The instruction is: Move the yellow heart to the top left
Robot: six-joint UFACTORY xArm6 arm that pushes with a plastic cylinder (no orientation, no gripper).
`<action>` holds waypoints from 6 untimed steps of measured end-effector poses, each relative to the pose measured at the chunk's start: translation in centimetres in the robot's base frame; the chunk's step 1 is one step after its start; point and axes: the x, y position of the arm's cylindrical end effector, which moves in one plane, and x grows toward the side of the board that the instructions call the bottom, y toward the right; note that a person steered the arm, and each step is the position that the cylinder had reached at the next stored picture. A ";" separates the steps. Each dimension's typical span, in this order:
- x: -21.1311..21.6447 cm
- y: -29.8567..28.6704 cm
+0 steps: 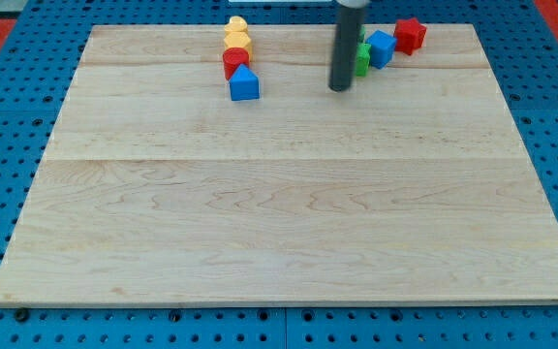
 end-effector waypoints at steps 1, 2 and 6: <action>-0.9 -6.1; -6.1 -2.8; -6.8 -25.7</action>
